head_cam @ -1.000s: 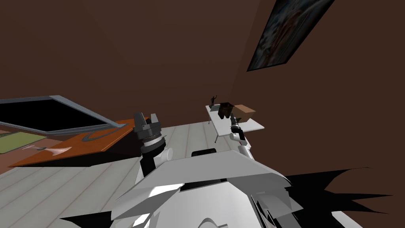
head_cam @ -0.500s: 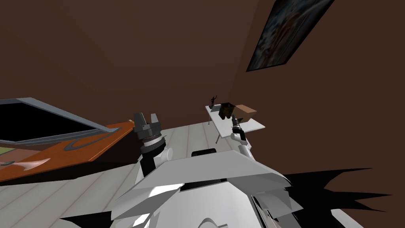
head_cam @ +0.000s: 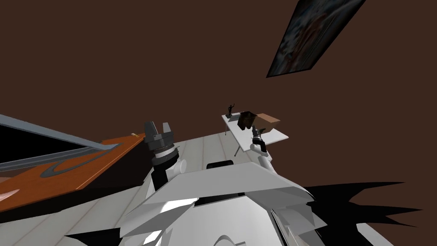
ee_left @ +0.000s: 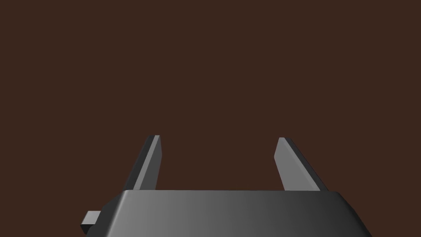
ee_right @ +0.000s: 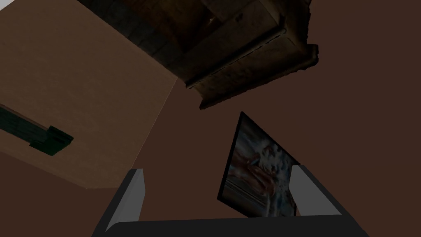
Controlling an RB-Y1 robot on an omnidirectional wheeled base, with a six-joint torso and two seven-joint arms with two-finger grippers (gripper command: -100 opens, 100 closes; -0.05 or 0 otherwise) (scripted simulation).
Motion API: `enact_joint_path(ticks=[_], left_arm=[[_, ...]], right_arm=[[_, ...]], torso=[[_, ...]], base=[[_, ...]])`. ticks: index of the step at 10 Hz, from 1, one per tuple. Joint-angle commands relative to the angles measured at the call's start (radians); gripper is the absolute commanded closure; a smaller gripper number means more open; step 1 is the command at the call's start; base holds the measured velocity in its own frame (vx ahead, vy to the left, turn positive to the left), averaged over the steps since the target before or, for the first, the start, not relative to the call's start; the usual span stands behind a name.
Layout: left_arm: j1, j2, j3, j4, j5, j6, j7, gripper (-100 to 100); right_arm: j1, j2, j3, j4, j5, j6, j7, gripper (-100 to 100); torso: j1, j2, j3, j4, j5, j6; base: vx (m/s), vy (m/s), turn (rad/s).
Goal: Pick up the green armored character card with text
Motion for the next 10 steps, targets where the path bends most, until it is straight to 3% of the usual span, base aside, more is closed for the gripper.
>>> enact_joint_path(ticks=[1,2,3,5,6,7,10], left_arm=[[0.0,0.0,0.0,0.0,0.0,0.0,0.0,0],[0.0,0.0,0.0,0.0,0.0,0.0,0.0,0],[0.0,0.0,0.0,0.0,0.0,0.0,0.0,0],[0.0,0.0,0.0,0.0,0.0,0.0,0.0,0],[0.0,0.0,0.0,0.0,0.0,0.0,0.0,0],[0.0,0.0,0.0,0.0,0.0,0.0,0.0,0],[0.0,0.0,0.0,0.0,0.0,0.0,0.0,0]], right_arm=[[-0.021,-0.01,-0.029,0.05,-0.023,-0.018,0.05,-100],[-0.021,-0.01,-0.029,0.067,-0.023,-0.018,0.074,-100],[-0.037,-0.017,-0.056,0.103,-0.044,-0.035,0.102,-100],[-0.037,-0.017,-0.056,0.123,-0.044,-0.035,0.14,-100],[-0.053,-0.026,-0.083,0.173,-0.063,-0.054,0.177,-100],[-0.053,-0.026,-0.083,0.177,-0.063,-0.054,0.204,-100],[-0.081,-0.042,-0.136,0.257,-0.1,-0.096,0.291,-100]], torso=[[0.0,0.0,0.0,0.0,0.0,0.0],[0.0,-0.001,0.0,0.0,0.0,0.001],[0.0,-0.001,-0.001,0.0,0.0,0.0],[0.002,-0.003,-0.002,-0.001,0.0,0.0],[0.0,0.0,0.0,0.0,0.0,0.0],[0.0,-0.002,-0.001,0.0,0.0,0.001],[0.0,-0.004,-0.003,-0.001,0.0,0.0]], base=[[0.097,0.043,-0.123],[0.101,0.054,-0.103],[0.126,0.08,-0.147],[0.094,0.067,-0.025],[0.121,0.054,-0.148],[0.116,0.061,-0.078],[0.157,0.069,-0.099]])
